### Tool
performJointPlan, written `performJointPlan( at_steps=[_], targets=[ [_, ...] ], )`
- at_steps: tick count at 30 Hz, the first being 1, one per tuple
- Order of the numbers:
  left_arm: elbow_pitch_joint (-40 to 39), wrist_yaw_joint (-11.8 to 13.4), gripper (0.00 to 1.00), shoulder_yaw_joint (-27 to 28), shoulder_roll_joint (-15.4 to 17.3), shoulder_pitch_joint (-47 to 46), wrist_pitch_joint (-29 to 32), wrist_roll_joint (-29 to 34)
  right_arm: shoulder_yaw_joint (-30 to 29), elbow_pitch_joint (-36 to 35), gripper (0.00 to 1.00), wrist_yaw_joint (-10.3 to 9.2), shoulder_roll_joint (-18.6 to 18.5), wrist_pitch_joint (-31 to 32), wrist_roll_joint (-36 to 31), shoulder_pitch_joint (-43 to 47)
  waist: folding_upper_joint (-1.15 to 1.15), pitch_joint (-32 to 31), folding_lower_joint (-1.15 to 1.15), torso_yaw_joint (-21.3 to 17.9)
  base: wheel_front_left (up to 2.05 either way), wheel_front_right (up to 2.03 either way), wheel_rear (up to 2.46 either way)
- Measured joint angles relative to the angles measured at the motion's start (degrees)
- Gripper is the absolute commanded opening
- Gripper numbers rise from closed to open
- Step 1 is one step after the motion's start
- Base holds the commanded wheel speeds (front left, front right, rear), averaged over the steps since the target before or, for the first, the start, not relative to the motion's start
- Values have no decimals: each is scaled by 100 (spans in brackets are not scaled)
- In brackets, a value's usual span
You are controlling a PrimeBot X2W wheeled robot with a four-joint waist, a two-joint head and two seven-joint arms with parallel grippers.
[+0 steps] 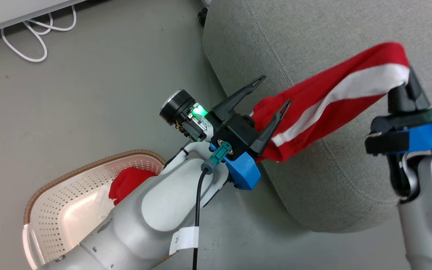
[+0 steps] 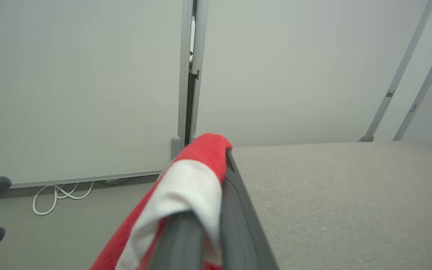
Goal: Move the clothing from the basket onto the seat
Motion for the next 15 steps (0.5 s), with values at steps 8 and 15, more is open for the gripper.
performJointPlan(
  at_steps=[8,15],
  targets=[
    [-174,85,100,2,119,-270,22,119,-538,-448,0,0,-743,-1,97,-1326,0,476,0,87,0,0,0],
    [-393,153,100,-4,345,-547,193,269,-1624,-545,0,0,-1601,-1,457,-2420,0,1086,1,173,0,0,0]
  ],
)
